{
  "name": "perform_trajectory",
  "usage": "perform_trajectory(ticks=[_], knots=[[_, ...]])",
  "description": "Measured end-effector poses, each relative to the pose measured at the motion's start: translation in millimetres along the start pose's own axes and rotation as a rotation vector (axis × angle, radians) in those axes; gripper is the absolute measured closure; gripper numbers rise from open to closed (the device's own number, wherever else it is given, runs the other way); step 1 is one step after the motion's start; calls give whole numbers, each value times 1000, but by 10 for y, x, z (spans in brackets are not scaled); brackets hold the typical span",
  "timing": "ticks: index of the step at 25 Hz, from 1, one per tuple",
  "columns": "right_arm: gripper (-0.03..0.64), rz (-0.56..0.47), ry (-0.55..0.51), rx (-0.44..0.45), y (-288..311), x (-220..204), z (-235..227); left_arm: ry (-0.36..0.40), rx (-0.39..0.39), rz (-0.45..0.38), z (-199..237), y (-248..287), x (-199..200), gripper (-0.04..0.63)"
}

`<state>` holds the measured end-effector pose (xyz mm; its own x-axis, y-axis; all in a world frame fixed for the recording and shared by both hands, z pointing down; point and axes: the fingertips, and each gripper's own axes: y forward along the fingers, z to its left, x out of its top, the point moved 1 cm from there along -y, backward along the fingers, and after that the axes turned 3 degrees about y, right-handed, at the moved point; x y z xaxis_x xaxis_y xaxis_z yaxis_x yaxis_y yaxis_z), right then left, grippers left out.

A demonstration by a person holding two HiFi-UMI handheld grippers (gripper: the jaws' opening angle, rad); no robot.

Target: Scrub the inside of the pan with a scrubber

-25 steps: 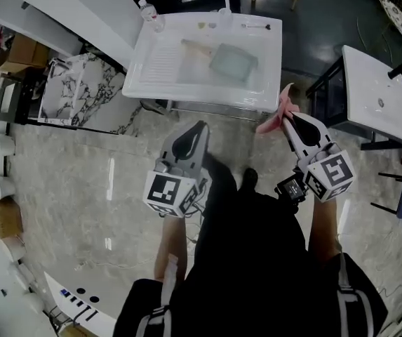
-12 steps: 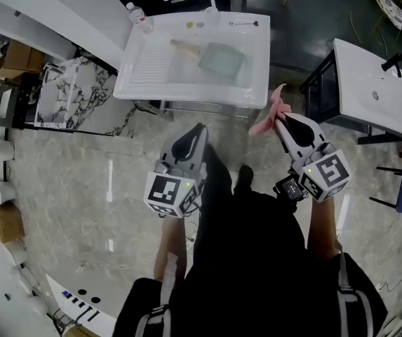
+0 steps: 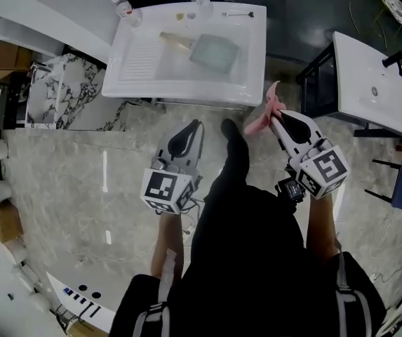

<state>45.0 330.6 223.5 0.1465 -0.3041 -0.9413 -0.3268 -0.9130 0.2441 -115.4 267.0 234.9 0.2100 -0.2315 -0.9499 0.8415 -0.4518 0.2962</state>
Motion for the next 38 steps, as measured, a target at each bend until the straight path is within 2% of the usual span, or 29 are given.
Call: perform_trajectory(ticks=[8,18,25,29,33,35,38], knots=[[574,49,-27,46,529,193,-440,-41,21,-24,387,649,78,546],[574,152,-122,119,1601,727,-1048,-99,74,-38,1201,1498,294,546],[574,230,-174,155,1998,739,-1240,-151,74,26,1441,2004,33,546],[574,312,-195,217,2216,547,-1301,-169,69,85,1457,2230,-213,546],[574,377,-205,296,2451,362,-1404,-238,114,124,1479,2391,-432,546],[573,411,-207,366,2591,272,-1468,-243,157,146,1497,2450,-517,546],[573,467,-224,484,2795,105,-1550,-273,263,181,1542,2459,-632,546]])
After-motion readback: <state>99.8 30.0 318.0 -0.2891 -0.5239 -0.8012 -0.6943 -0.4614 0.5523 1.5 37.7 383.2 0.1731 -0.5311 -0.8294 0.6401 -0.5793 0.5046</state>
